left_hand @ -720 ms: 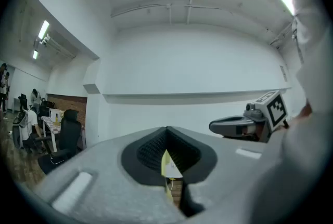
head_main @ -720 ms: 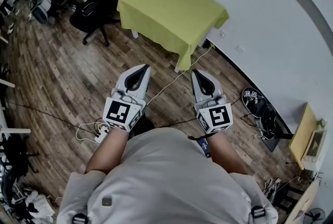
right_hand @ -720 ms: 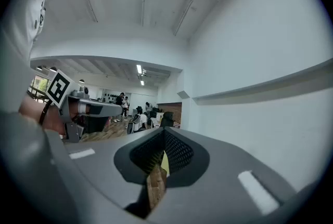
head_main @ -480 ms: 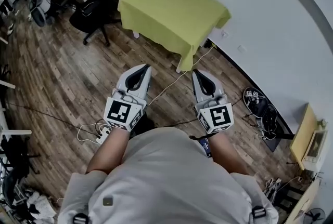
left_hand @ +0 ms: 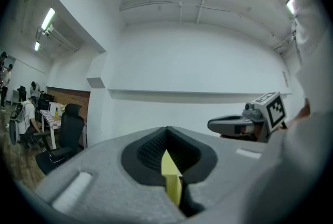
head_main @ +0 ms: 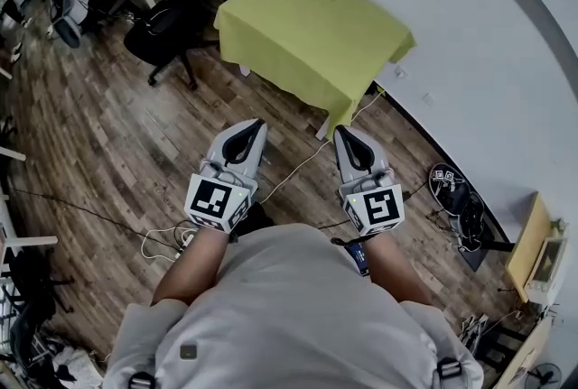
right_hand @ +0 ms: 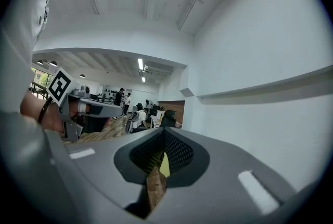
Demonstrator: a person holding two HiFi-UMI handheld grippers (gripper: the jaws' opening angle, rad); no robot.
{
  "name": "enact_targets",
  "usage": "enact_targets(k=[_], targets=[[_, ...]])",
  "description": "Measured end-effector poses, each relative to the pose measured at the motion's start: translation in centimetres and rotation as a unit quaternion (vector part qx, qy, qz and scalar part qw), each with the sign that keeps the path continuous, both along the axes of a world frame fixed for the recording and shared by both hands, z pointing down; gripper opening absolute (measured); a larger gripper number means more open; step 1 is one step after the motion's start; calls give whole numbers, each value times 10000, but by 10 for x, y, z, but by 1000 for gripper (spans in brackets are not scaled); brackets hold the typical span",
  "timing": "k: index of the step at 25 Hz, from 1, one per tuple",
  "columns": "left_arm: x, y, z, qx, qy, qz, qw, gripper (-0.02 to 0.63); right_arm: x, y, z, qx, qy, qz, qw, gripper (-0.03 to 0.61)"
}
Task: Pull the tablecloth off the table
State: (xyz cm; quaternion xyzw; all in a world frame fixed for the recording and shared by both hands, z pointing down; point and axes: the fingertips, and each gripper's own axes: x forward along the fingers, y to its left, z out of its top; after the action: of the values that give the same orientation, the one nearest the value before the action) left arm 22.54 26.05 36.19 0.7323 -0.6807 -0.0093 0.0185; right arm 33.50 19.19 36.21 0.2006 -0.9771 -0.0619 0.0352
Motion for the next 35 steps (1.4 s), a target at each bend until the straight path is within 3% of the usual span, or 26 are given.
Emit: enact_targets(k=[12,20,26,35], targets=[[-116,-16,6,-266,65,181,9995,3,-123,-26,22,-516,88,-1,9986,11],[-173,-50,21,-344,113,-48,9993,3,-183,-69,36,-538,95,-280,9981,9],[-216,-111,25,-382,89,-145,9991,3,-228,-136,48,-690,86,-389,9968,11],[-257,-254,18,-468,63,-100,9988,3,-266,-275,47,-746,65,-404,9964,10]])
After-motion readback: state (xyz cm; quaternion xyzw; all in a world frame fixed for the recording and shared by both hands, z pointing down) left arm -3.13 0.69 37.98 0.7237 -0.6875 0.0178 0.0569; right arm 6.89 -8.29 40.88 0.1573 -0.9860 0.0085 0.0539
